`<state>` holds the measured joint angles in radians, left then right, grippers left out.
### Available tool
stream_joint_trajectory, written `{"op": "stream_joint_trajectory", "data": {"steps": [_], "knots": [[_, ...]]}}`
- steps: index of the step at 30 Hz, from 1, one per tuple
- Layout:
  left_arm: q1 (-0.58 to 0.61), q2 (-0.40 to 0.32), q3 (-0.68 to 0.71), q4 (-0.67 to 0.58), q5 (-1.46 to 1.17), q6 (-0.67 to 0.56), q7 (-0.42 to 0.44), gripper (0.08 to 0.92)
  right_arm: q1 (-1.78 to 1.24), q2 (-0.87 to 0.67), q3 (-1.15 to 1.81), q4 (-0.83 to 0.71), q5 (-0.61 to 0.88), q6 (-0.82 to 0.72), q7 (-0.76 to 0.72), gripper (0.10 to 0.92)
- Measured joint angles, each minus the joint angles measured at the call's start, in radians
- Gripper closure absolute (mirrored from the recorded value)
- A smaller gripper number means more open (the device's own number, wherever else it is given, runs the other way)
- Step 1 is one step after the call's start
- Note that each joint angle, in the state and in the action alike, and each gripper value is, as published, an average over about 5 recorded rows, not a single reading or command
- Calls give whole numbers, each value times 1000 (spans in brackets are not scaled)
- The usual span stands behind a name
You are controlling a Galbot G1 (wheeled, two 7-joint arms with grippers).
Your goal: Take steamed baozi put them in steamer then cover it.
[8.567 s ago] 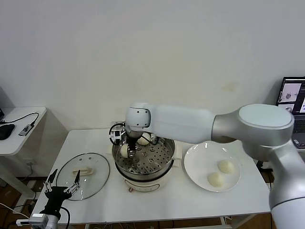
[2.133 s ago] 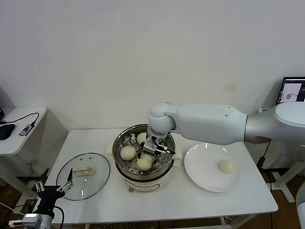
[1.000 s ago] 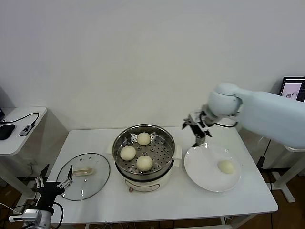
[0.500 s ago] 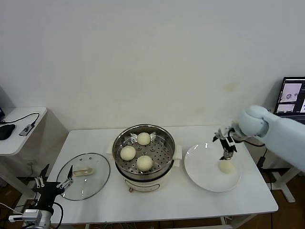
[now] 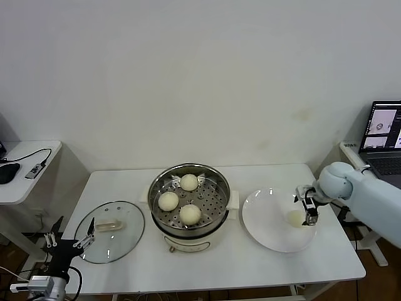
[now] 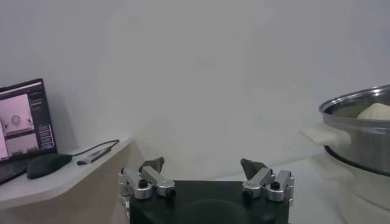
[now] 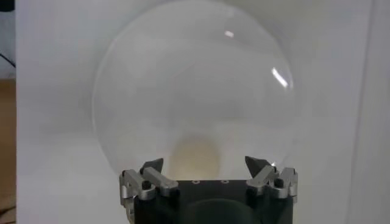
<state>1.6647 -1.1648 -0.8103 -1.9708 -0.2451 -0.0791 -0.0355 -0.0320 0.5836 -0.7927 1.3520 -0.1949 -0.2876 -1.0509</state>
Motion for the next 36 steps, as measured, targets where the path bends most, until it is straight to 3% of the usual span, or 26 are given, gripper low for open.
{"op": "stream_joint_trajectory", "data": {"steps": [20, 31, 36], "knots": [[-1, -5, 2, 2, 0, -1, -2, 177, -72, 100, 57, -135, -74, -11, 11, 224], [0, -8, 6, 2, 1, 0, -2, 177, -92, 118, 78, -161, -97, -20, 9, 390], [-1, -7, 6, 1, 1, 1, -2, 177, -91, 116, 81, -159, -96, -21, 6, 420]]}}
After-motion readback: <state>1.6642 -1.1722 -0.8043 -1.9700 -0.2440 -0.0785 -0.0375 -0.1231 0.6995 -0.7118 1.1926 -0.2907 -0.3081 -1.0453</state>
